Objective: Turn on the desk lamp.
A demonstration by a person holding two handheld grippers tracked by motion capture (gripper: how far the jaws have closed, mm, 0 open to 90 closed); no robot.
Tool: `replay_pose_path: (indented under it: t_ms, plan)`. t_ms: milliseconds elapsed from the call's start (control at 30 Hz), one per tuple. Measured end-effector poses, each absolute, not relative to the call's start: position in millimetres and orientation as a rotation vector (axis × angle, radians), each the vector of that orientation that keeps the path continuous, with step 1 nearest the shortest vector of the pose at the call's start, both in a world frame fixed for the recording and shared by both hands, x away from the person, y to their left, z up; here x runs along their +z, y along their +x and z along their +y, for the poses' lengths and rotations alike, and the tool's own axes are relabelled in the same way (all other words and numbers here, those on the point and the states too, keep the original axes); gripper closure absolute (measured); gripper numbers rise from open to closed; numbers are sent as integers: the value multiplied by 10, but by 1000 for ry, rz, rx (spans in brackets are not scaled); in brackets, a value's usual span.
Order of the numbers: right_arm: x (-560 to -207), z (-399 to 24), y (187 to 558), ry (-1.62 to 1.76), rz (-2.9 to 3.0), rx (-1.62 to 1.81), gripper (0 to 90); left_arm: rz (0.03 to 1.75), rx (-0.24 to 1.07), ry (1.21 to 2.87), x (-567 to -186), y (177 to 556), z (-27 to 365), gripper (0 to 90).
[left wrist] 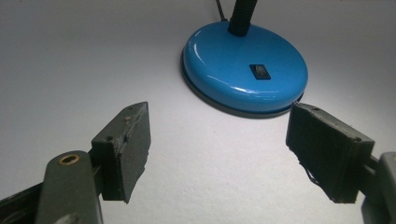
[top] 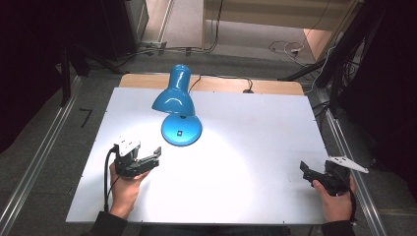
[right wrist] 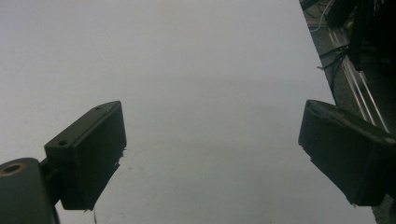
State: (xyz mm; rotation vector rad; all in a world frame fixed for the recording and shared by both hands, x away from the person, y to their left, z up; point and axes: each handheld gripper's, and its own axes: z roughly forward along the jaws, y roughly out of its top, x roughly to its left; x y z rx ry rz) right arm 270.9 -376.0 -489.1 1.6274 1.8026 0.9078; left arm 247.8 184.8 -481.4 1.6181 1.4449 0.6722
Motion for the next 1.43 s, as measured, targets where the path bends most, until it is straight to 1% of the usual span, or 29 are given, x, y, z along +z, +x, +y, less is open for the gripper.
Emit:
replay_pose_path:
  t_ms: [867, 1133, 1433]
  plan:
    - [-4892, -3784, 2700, 1632, 1794, 899, 61, 1520, 674, 1563, -4838, 2081, 2278, 224]
    - [-4902, -3811, 2695, 1640, 1790, 893, 60, 1529, 682, 1578, -4869, 1905, 2353, 224]
    - [-4957, -3832, 2731, 1651, 1802, 850, 60, 1540, 683, 1578, -4887, 1921, 2357, 222]
